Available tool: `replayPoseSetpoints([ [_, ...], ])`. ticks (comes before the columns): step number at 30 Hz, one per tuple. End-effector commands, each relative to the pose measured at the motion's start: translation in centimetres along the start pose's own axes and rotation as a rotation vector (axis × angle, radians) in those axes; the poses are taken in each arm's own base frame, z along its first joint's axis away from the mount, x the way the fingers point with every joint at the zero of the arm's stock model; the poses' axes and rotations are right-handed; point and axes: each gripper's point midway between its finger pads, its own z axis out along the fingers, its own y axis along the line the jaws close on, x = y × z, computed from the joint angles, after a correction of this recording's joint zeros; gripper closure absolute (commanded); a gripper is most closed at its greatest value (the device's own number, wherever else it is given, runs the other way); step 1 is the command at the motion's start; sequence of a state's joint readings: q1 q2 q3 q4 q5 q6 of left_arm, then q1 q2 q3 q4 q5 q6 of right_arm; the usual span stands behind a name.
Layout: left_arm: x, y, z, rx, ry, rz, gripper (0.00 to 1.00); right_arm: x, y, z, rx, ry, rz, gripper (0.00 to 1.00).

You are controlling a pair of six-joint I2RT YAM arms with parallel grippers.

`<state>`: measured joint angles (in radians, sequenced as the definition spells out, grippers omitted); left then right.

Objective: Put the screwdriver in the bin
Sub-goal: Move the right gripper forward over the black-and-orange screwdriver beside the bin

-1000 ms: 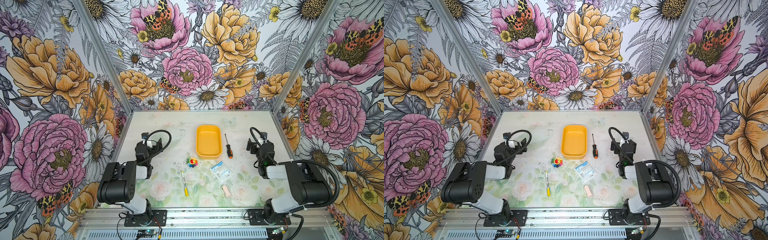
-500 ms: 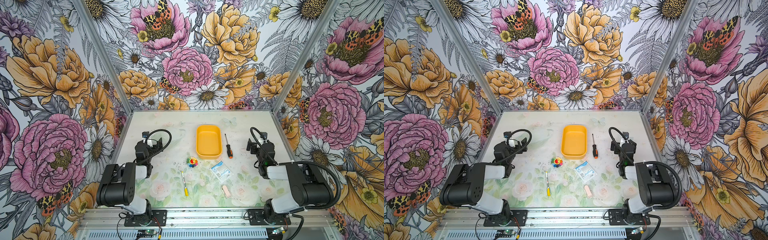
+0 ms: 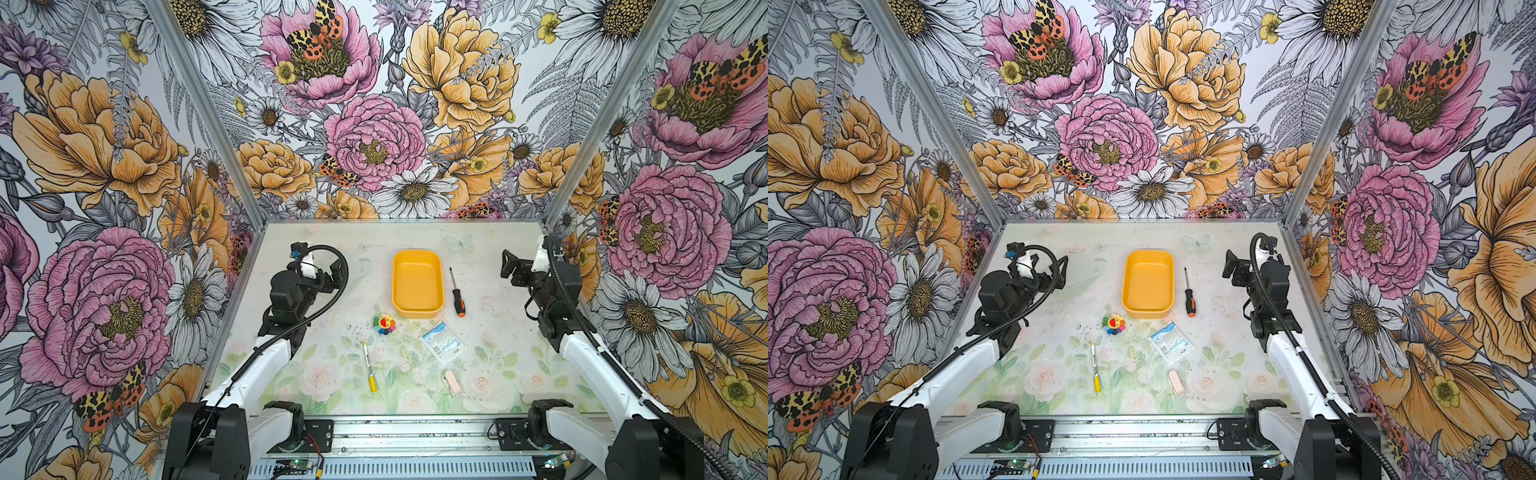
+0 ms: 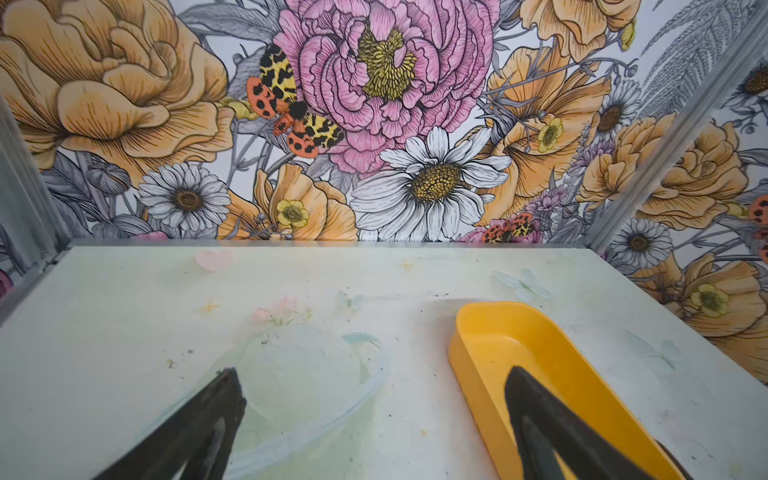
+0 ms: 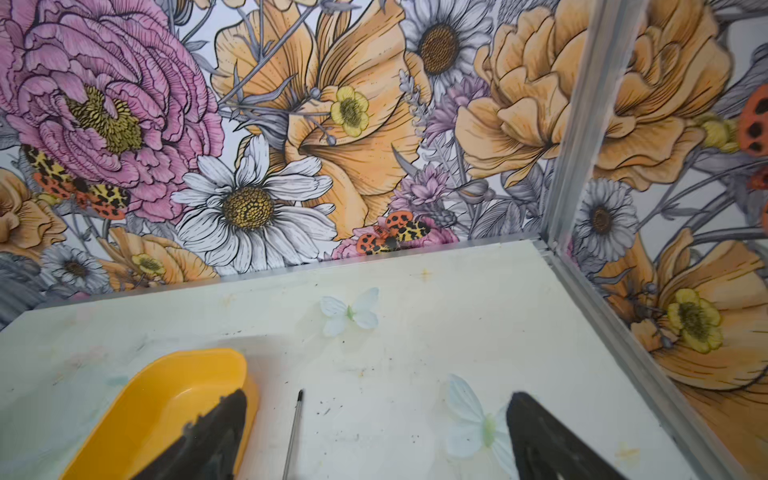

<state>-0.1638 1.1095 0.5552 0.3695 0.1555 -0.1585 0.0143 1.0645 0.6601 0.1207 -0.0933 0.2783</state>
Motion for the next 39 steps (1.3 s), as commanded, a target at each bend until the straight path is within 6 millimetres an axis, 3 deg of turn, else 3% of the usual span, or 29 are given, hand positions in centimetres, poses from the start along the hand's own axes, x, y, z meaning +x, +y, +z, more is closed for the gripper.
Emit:
replayPoseSetpoints([
  [1,4.2,-2.0,0.6,0.064,0.135,-0.088,0.01,6.9,1.8,0.3,-0.105,0.276,0.143,0.03],
  [7,8.0,-3.6,2.0,0.102,0.251,-0.113,0.01,11.2,3.0,1.4,-0.104,0.404,0.172,0.06],
  [16,9.0,-4.6,2.8,0.155,0.312,-0.157,0.01,15.7,4.9,3.3,-0.045,0.549,0.102,0.15],
  [26,9.3,-4.4,2.3,0.148,0.393,-0.193,0.01,17.5,6.4,4.6,-0.026,0.641,-0.003,0.23],
  [39,10.6,-5.7,2.1,0.248,0.490,-0.230,0.01,19.6,7.4,5.2,-0.020,0.738,-0.068,0.40],
])
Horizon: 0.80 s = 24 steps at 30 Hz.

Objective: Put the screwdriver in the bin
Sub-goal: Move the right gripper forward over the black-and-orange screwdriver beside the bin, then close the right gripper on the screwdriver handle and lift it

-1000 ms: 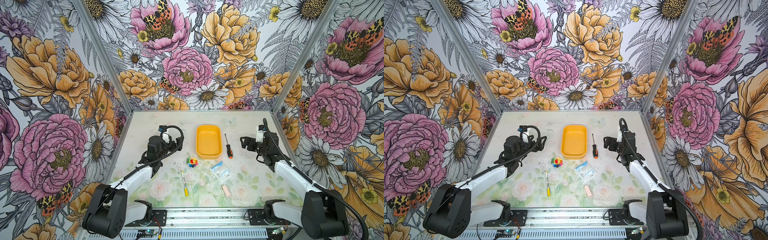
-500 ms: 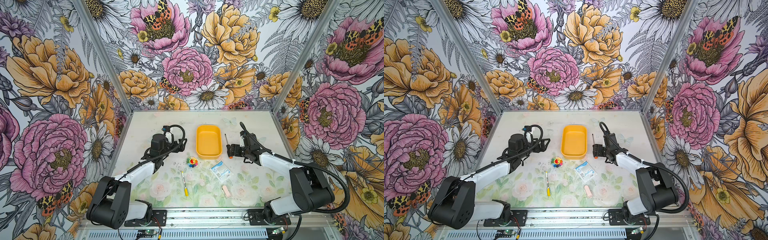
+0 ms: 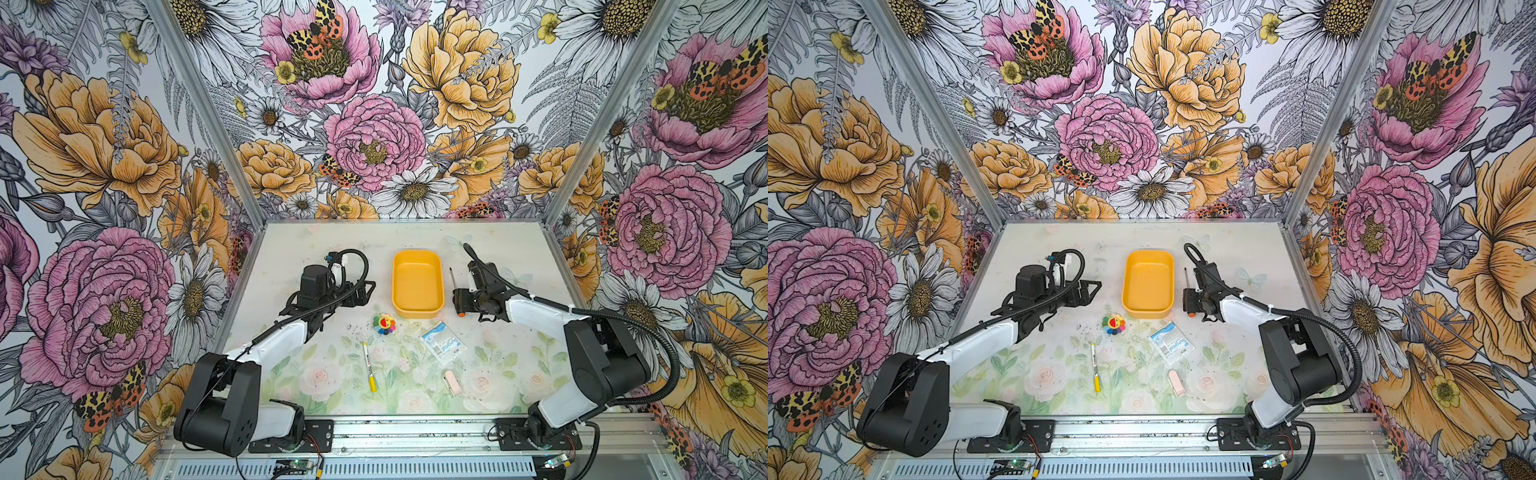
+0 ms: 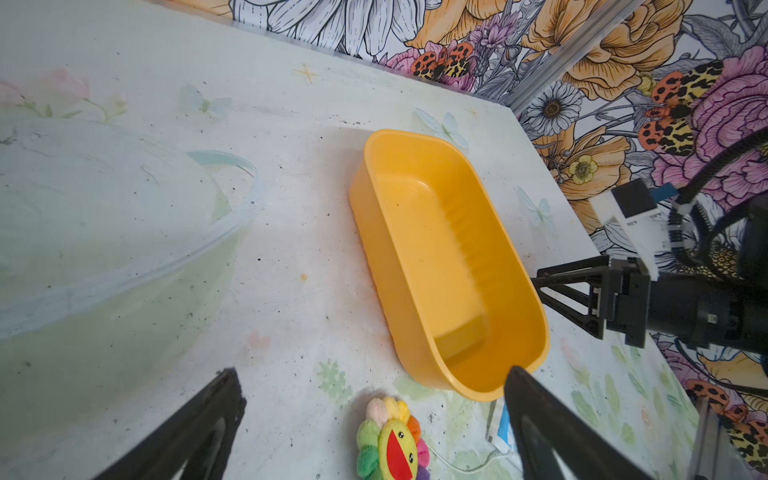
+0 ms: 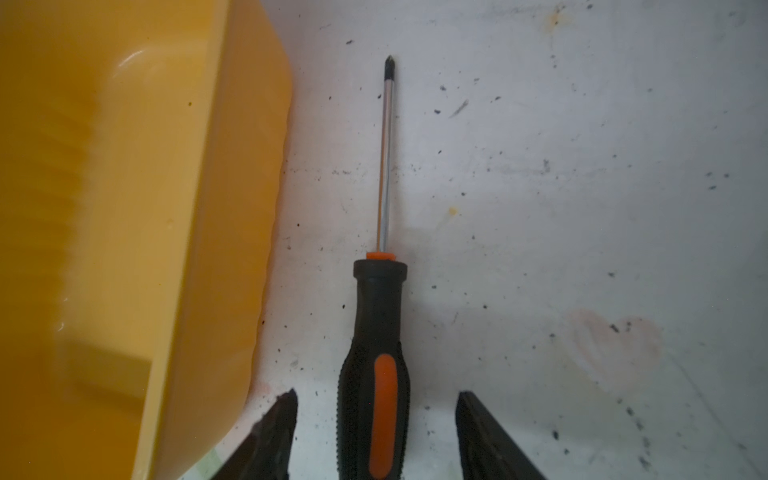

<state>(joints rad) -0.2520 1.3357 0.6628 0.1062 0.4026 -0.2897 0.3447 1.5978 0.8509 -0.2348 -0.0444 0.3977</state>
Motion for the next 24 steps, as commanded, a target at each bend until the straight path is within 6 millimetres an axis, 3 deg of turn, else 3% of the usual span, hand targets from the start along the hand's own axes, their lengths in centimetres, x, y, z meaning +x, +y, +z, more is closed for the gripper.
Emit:
replayPoseSetpoints([
  [1,0.4,-0.5,0.3,0.041,0.043,-0.021,0.01,-0.5,0.1,0.2,0.029,0.006,-0.025,0.41],
  [17,0.8,-0.1,-0.1,0.013,0.033,-0.033,0.01,0.7,0.2,2.5,0.066,0.095,-0.035,0.55],
  [21,1.0,-0.2,0.0,0.014,0.038,-0.032,0.01,1.1,0.1,2.7,0.076,0.115,-0.037,0.66],
  [24,1.0,-0.2,0.0,0.013,0.037,-0.032,0.01,1.3,0.1,2.8,0.077,0.128,-0.037,0.86],
])
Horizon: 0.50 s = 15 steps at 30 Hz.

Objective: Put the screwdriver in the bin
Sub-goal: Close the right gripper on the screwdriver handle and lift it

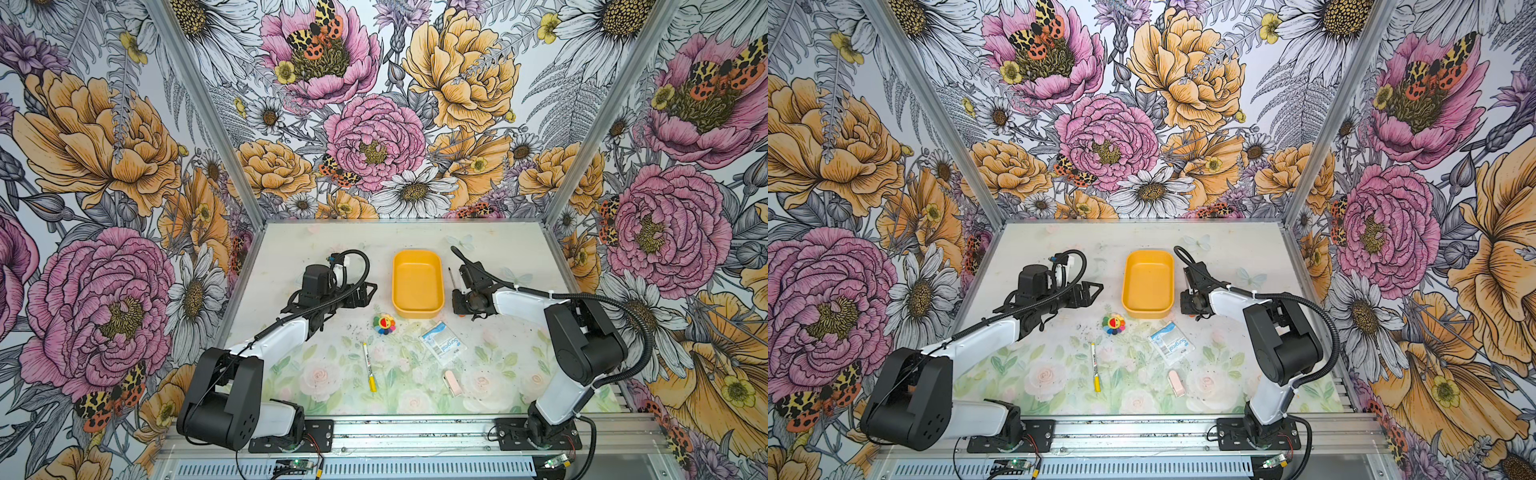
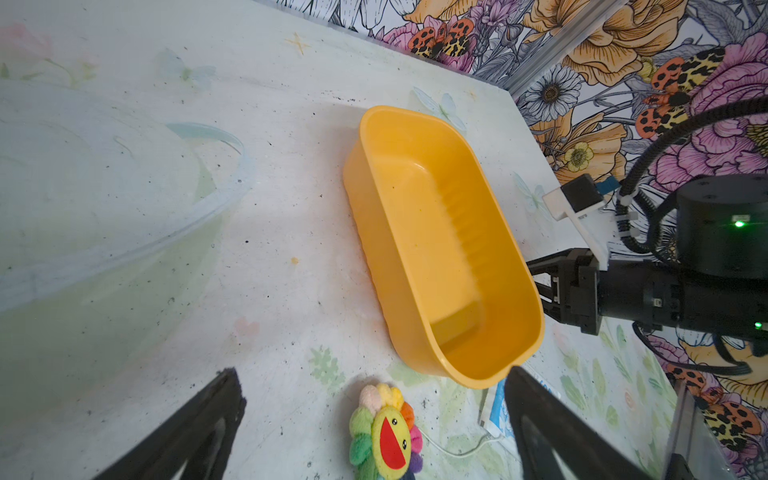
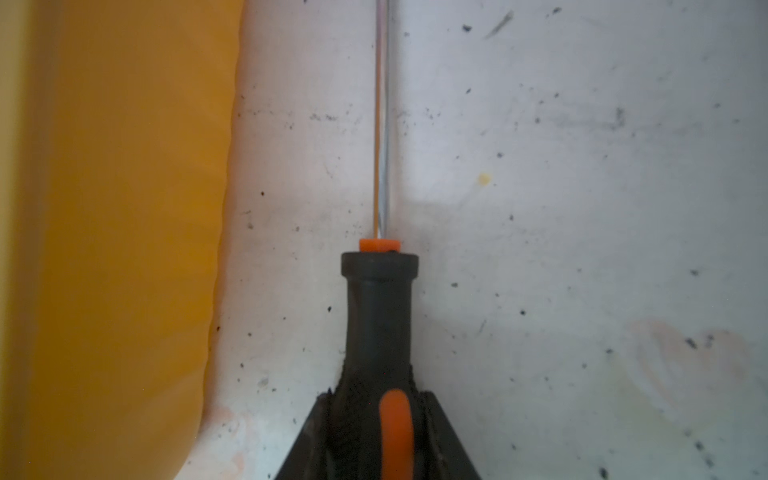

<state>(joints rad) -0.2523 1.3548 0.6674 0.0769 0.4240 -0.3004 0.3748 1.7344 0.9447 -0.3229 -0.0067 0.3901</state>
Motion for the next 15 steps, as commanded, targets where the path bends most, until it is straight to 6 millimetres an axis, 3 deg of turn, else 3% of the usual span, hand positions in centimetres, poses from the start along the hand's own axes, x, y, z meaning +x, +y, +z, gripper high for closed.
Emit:
replayPoseSetpoints([
  [1,-0.1,-0.3,-0.4,0.007,-0.008,-0.005,0.01,0.0,0.2,0.2,0.014,0.017,-0.007,0.95],
  [2,-0.1,-0.4,-0.4,0.007,-0.009,-0.004,0.01,0.0,0.2,0.1,0.011,0.020,-0.005,1.00],
  [8,0.1,-0.4,-0.5,0.006,-0.004,-0.003,0.01,-1.0,0.6,-1.8,-0.032,-0.012,0.042,1.00],
  [11,0.1,-0.3,-0.5,0.002,-0.003,0.000,0.01,-2.7,0.4,-4.4,-0.079,-0.057,0.121,1.00],
  [15,0.2,-0.3,-0.6,-0.002,0.000,0.007,0.01,-6.4,-0.9,-9.3,-0.150,-0.162,0.289,1.00],
])
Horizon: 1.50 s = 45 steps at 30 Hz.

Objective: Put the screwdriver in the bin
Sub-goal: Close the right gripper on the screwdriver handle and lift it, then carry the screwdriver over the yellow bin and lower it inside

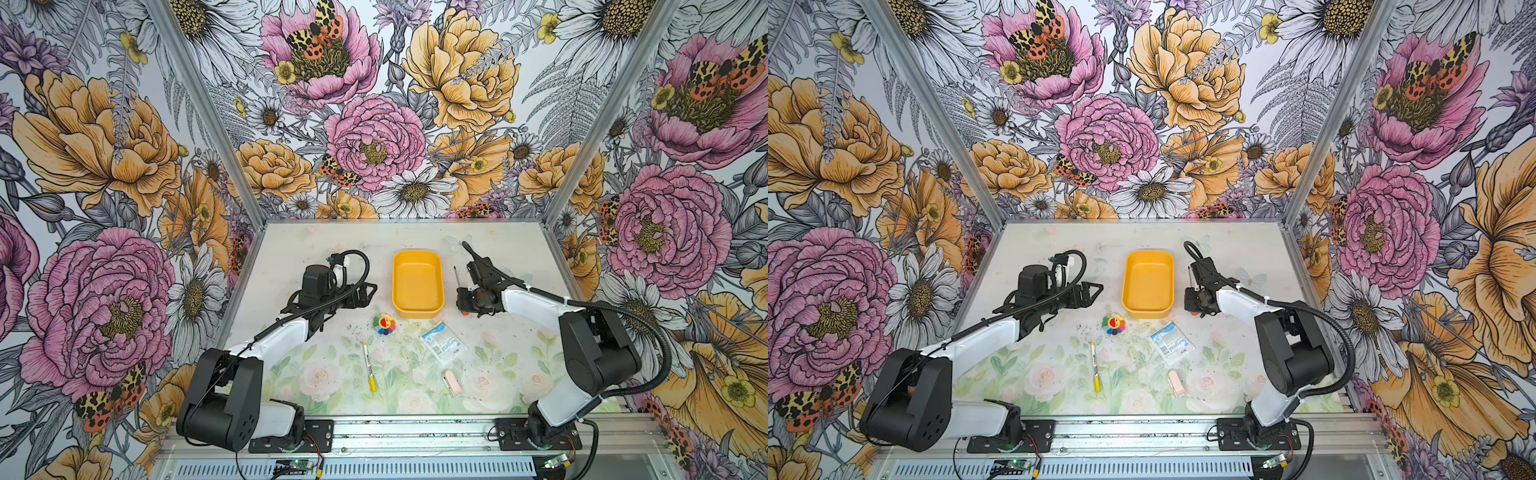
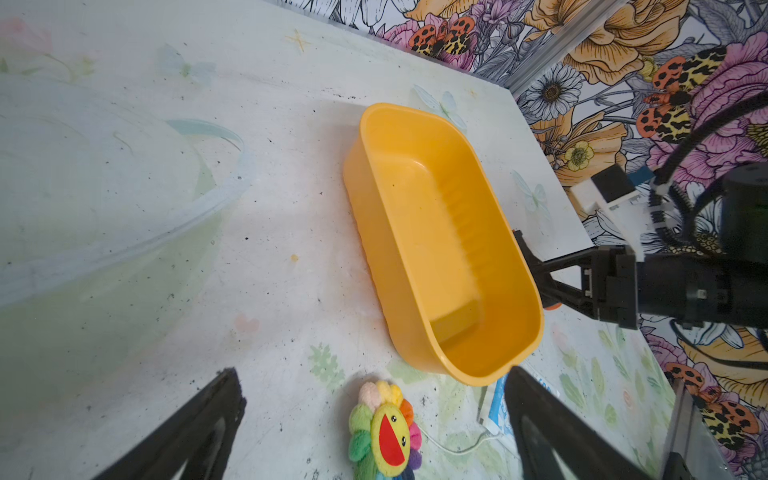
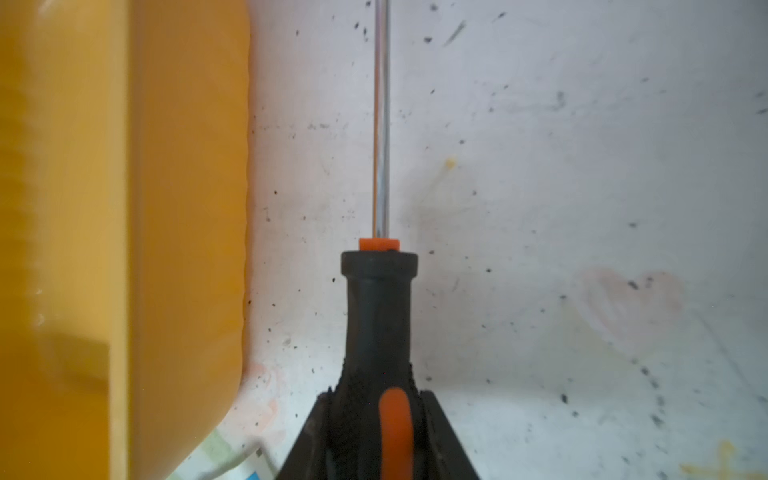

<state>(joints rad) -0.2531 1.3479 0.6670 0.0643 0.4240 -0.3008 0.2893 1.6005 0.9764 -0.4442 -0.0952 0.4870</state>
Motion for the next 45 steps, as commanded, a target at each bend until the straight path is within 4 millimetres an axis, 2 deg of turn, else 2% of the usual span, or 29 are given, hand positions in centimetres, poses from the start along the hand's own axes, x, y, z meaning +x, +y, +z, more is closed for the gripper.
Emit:
replayPoseSetpoints([
  [1,0.0,-0.2,-0.5,-0.002,-0.005,0.011,0.01,-5.9,1.6,-6.2,-0.124,-0.174,0.152,1.00],
  [7,-0.1,-0.3,-0.6,-0.005,-0.007,0.013,0.01,-12.4,3.7,-14.3,-0.175,-0.438,0.339,1.00],
  [10,0.0,-0.3,-0.6,-0.005,-0.006,0.013,0.01,-14.0,5.7,-16.3,-0.145,-0.535,0.342,1.00],
  [12,0.0,-0.3,-0.6,-0.004,-0.007,0.013,0.01,-14.3,7.1,-16.3,-0.125,-0.560,0.330,1.00],
  [17,0.1,-0.2,-0.7,-0.007,-0.006,0.010,0.01,-13.1,10.9,-13.2,-0.113,-0.508,0.287,1.00],
  [20,0.3,-0.2,-0.6,-0.007,-0.002,0.010,0.01,-11.4,12.8,-10.3,-0.109,-0.436,0.247,1.00],
  [23,0.4,-0.1,-0.6,-0.008,0.000,0.011,0.01,-9.4,14.1,-7.7,-0.097,-0.371,0.221,1.00],
  [27,0.5,0.0,-0.5,-0.013,0.004,0.012,0.01,-6.9,15.1,-5.2,-0.076,-0.304,0.187,1.00],
  [36,1.0,0.7,-0.2,-0.038,0.015,0.009,0.01,-2.3,14.9,-1.3,-0.005,-0.164,0.129,1.00],
  [45,1.4,0.8,0.1,-0.040,0.026,0.014,0.01,-0.1,14.1,1.3,0.034,-0.096,0.135,1.00],
])
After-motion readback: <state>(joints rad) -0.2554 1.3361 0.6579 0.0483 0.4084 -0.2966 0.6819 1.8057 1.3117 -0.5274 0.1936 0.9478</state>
